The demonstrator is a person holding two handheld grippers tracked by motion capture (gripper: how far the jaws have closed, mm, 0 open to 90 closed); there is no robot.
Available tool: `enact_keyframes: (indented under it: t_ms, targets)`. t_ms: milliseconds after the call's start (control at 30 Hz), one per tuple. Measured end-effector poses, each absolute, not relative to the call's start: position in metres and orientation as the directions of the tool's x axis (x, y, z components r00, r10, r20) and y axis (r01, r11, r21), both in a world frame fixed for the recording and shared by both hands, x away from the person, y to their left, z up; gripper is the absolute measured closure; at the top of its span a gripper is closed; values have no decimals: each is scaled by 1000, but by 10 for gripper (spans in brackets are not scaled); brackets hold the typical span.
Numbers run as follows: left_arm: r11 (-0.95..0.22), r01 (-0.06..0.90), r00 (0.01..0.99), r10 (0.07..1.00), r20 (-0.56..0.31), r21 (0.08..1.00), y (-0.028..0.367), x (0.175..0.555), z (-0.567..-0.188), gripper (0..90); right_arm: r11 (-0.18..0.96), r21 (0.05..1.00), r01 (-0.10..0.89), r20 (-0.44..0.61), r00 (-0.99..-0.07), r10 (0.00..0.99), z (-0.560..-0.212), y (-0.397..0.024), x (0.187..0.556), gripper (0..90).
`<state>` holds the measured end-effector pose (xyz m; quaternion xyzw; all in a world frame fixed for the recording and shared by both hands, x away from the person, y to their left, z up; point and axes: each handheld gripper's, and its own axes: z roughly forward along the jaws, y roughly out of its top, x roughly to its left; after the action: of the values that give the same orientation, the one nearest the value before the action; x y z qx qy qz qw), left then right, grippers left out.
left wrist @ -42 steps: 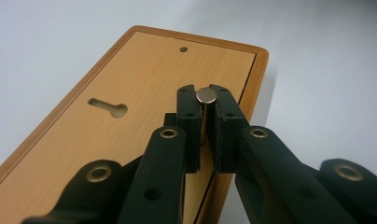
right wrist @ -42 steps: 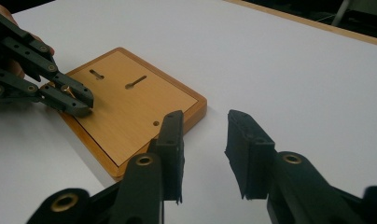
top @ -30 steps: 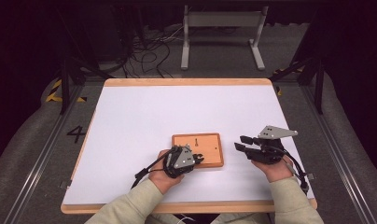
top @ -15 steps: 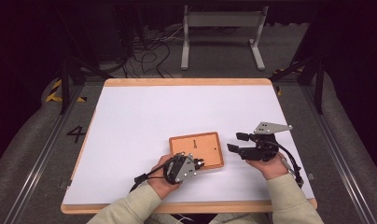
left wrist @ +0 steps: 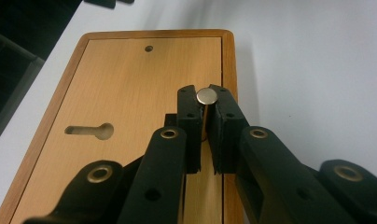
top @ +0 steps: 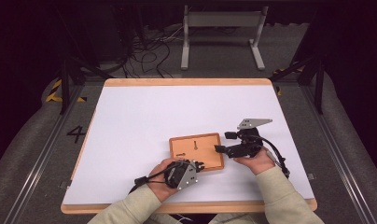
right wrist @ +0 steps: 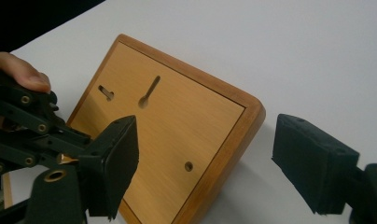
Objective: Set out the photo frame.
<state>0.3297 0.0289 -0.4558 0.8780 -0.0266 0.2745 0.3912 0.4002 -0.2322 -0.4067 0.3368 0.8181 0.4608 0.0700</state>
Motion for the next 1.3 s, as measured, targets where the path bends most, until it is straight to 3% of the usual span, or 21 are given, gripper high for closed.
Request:
enact_keyframes:
  t_ms: [467, 800, 1000, 1067, 1300]
  targets:
    - [-697, -282, 838, 155, 522, 660, 29, 326, -457, 840, 360, 716, 598, 323, -741, 589, -429, -217, 427, 143]
    - [-691, -276, 846, 154, 510, 668, 30, 326, -457, 840, 364, 693, 622, 378, -744, 552, -439, -208, 435, 172]
    - [-689, -266, 853, 157, 497, 674, 31, 327, -456, 839, 382, 668, 639, 403, -741, 537, -443, -203, 436, 233]
    - [-684, -249, 863, 165, 477, 686, 32, 328, -455, 838, 367, 646, 670, 449, -722, 527, -443, -208, 438, 281]
    - [-647, -191, 906, 172, 386, 738, 45, 330, -449, 790, 374, 659, 652, 445, -739, 505, -440, -211, 437, 325]
